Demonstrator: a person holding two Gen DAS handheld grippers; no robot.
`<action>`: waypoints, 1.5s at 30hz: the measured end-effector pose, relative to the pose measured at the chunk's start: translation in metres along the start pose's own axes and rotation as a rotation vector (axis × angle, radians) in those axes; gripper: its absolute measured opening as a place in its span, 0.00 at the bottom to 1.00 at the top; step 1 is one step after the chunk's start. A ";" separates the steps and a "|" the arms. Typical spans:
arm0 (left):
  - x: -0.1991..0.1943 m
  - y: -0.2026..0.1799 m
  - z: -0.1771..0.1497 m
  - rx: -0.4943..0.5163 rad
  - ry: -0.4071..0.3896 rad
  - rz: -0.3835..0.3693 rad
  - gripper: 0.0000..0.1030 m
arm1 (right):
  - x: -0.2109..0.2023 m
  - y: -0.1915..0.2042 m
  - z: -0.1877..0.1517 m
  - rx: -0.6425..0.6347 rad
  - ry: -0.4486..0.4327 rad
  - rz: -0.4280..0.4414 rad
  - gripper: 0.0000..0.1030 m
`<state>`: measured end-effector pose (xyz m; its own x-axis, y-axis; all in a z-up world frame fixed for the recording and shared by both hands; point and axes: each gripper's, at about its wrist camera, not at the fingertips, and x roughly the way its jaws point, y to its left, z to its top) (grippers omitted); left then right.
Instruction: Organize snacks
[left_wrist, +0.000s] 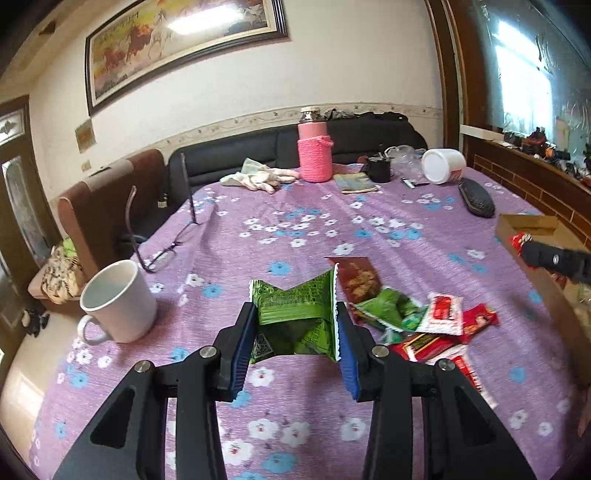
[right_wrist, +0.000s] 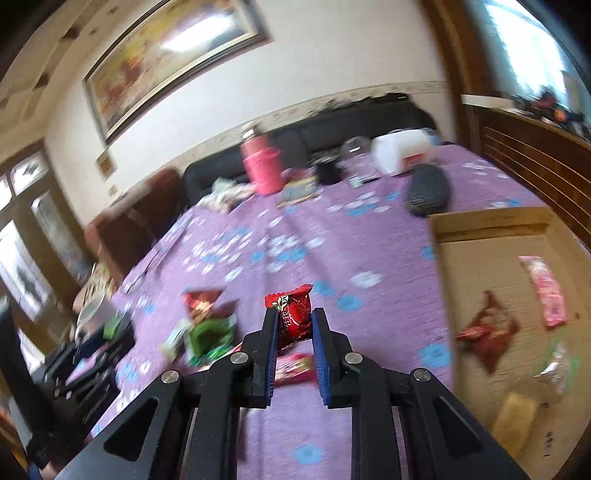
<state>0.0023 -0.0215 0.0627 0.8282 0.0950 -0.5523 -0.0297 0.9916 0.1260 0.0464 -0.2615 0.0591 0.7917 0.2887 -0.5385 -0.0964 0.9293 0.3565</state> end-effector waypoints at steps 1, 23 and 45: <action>-0.001 -0.004 0.001 0.013 0.007 -0.002 0.39 | -0.002 -0.006 0.002 0.025 -0.004 -0.009 0.18; -0.030 -0.152 0.034 0.106 0.208 -0.570 0.38 | -0.047 -0.160 0.022 0.502 -0.058 -0.201 0.18; 0.026 -0.069 -0.028 0.115 0.342 -0.319 0.32 | -0.059 -0.151 0.024 0.446 -0.095 -0.202 0.18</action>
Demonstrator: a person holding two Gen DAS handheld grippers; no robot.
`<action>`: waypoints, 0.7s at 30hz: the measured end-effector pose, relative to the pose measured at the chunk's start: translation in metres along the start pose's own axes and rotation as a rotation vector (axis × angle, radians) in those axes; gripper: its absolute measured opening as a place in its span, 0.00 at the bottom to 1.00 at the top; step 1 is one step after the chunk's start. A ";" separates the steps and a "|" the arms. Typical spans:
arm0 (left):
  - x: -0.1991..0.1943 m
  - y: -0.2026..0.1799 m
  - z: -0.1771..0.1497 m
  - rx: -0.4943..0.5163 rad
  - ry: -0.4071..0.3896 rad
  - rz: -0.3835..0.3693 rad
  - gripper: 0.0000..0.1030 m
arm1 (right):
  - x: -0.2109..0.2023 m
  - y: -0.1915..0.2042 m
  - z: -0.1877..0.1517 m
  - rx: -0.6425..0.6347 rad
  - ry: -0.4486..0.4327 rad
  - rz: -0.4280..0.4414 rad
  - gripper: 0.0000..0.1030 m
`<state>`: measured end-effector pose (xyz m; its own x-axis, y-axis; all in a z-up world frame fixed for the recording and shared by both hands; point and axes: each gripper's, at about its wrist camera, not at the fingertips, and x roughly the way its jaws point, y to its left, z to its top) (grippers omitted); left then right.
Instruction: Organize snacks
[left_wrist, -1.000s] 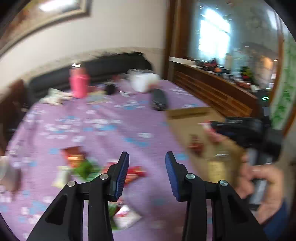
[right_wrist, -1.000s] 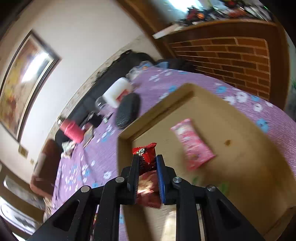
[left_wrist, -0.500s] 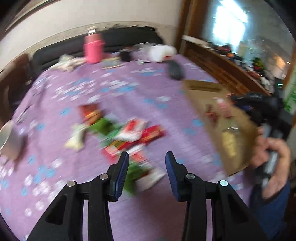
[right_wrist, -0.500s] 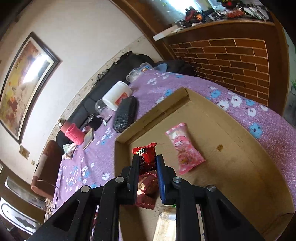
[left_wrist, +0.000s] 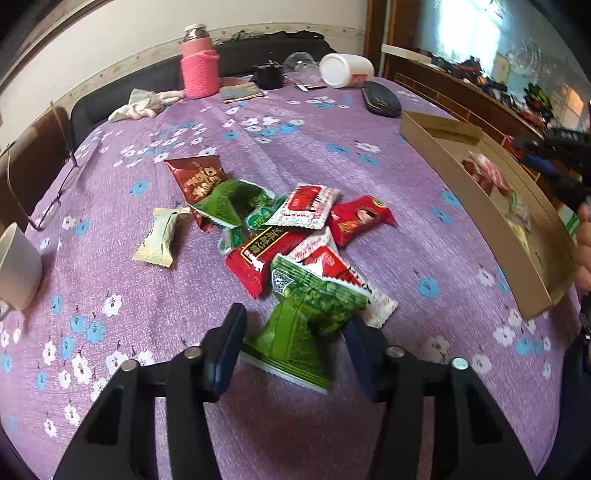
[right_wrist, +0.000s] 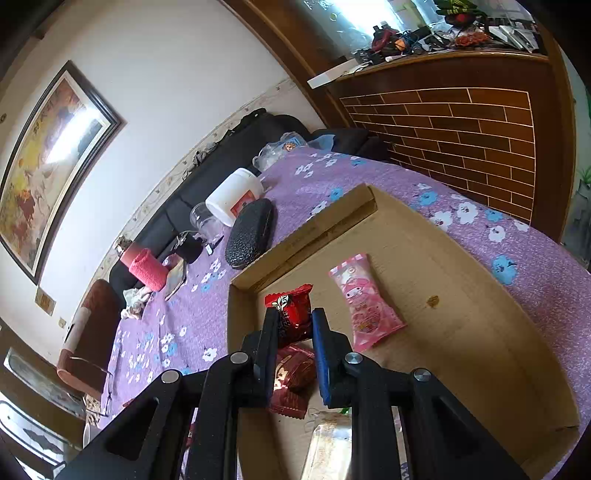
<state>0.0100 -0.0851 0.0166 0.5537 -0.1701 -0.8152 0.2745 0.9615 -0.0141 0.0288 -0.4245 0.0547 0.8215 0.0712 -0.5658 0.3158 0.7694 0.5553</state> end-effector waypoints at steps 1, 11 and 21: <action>0.000 0.002 0.000 -0.006 0.000 0.004 0.29 | 0.000 -0.002 0.001 0.006 -0.001 -0.004 0.18; -0.038 -0.028 0.032 -0.003 -0.078 -0.140 0.25 | -0.001 -0.032 0.011 0.104 0.021 -0.038 0.18; -0.016 -0.174 0.063 0.197 -0.022 -0.368 0.25 | 0.007 -0.055 0.011 0.156 0.079 -0.049 0.18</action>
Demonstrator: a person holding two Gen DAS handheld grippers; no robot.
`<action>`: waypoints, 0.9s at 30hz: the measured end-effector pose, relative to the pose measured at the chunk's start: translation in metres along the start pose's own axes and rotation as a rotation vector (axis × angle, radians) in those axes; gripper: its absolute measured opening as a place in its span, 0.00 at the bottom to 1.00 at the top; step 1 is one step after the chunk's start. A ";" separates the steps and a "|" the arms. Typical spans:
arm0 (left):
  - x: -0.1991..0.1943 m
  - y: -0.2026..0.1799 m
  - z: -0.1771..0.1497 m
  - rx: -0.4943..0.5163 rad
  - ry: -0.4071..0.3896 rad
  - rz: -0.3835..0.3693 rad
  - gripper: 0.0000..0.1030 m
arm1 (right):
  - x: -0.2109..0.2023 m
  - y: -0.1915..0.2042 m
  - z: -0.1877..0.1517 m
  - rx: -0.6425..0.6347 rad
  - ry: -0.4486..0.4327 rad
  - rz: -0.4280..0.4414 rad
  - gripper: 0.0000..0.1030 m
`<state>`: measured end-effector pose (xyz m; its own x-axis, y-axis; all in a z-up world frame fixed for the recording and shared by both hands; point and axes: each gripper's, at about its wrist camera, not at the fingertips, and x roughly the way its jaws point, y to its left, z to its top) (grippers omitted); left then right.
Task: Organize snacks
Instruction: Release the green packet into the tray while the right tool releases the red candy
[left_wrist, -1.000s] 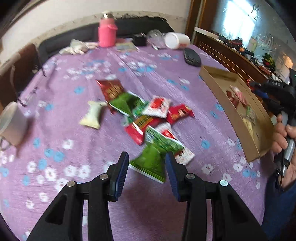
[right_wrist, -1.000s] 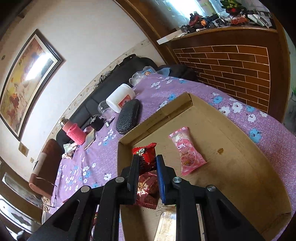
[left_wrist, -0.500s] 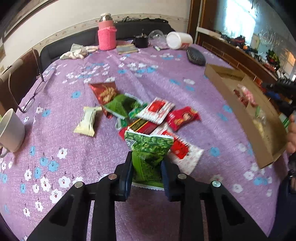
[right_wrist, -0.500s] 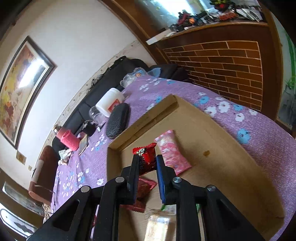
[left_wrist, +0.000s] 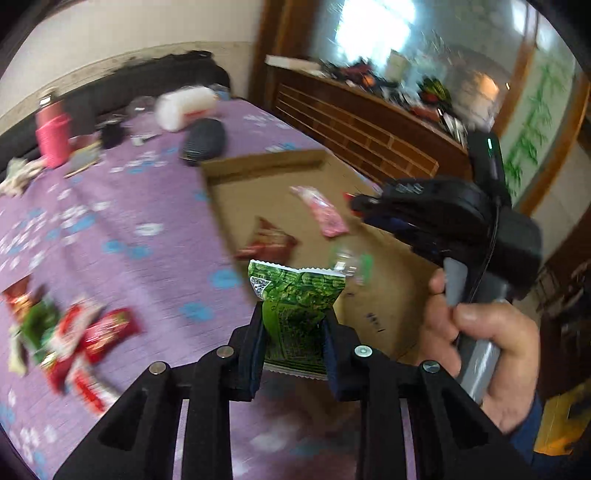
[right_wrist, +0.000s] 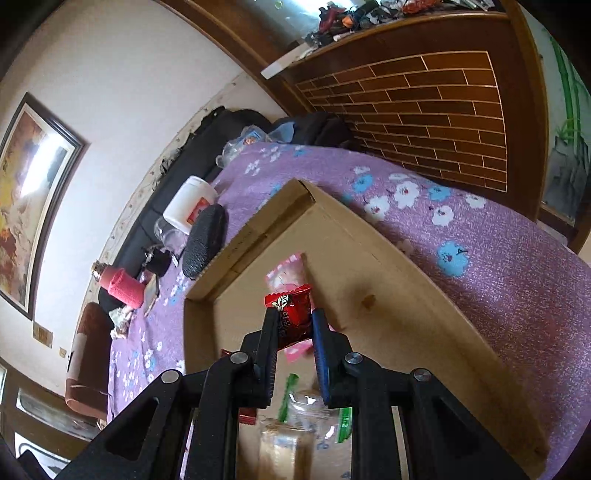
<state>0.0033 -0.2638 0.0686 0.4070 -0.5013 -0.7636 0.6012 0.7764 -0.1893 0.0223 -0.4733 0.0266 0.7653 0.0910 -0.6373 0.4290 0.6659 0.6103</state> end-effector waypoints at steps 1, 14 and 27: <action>0.011 -0.007 0.001 0.006 0.018 -0.012 0.25 | 0.001 -0.001 0.000 0.003 0.007 -0.002 0.18; 0.045 -0.013 0.002 0.007 0.055 -0.011 0.26 | 0.003 0.002 -0.001 -0.012 0.028 -0.017 0.21; 0.006 0.000 -0.001 -0.023 -0.010 -0.030 0.32 | -0.022 0.033 -0.008 -0.146 -0.101 0.027 0.29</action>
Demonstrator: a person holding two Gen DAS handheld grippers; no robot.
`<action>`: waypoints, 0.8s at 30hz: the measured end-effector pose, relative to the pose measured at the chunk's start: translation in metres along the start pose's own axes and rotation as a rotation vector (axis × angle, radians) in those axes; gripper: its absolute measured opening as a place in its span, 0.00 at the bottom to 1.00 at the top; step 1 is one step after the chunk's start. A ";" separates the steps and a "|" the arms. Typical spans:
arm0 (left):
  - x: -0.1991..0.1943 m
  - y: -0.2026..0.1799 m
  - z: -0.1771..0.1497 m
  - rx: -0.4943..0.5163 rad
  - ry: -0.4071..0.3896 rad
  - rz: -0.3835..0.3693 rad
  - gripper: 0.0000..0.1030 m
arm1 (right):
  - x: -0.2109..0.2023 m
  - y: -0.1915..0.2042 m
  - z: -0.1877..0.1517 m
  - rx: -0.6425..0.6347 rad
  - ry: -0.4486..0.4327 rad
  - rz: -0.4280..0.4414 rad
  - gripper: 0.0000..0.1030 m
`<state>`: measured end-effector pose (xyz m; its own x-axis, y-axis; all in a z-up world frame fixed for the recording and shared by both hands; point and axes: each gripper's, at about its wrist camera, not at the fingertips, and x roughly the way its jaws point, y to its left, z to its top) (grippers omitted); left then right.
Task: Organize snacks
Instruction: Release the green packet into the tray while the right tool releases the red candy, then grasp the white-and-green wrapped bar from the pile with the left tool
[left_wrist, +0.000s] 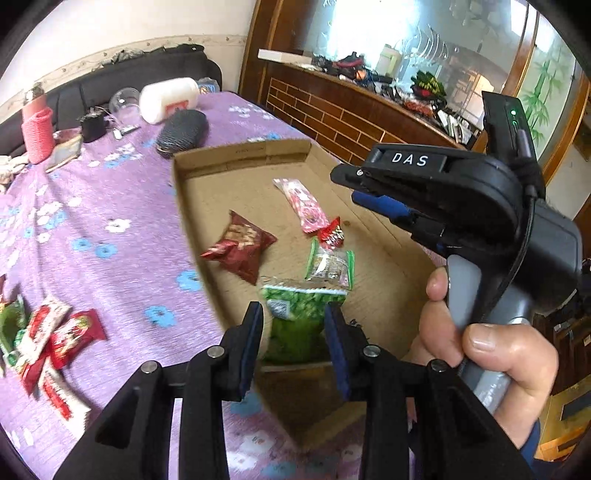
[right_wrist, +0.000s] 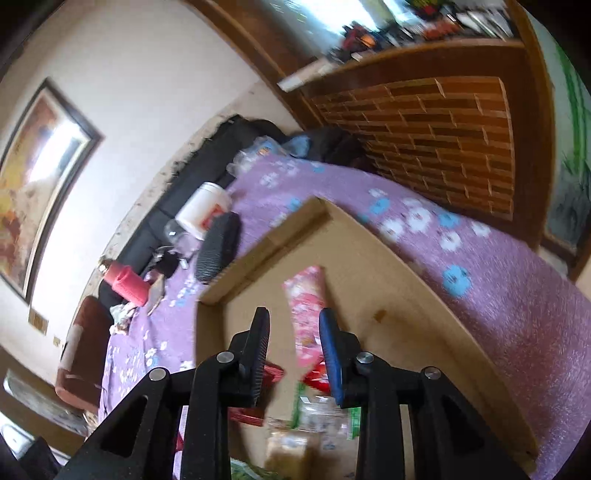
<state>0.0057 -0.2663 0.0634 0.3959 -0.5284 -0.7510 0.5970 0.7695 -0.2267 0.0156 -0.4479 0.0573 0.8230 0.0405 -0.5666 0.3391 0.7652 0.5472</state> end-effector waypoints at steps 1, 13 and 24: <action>-0.005 0.003 -0.001 -0.006 -0.007 0.007 0.32 | -0.001 0.009 -0.003 -0.041 -0.004 0.010 0.29; -0.090 0.114 -0.027 -0.165 -0.074 0.189 0.32 | 0.000 0.068 -0.034 -0.283 0.070 0.236 0.29; -0.100 0.239 -0.050 -0.348 -0.001 0.410 0.39 | 0.002 0.083 -0.049 -0.348 0.099 0.290 0.29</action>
<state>0.0743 -0.0116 0.0533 0.5490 -0.1602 -0.8203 0.1272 0.9860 -0.1075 0.0232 -0.3528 0.0714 0.8079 0.3330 -0.4862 -0.0856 0.8826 0.4623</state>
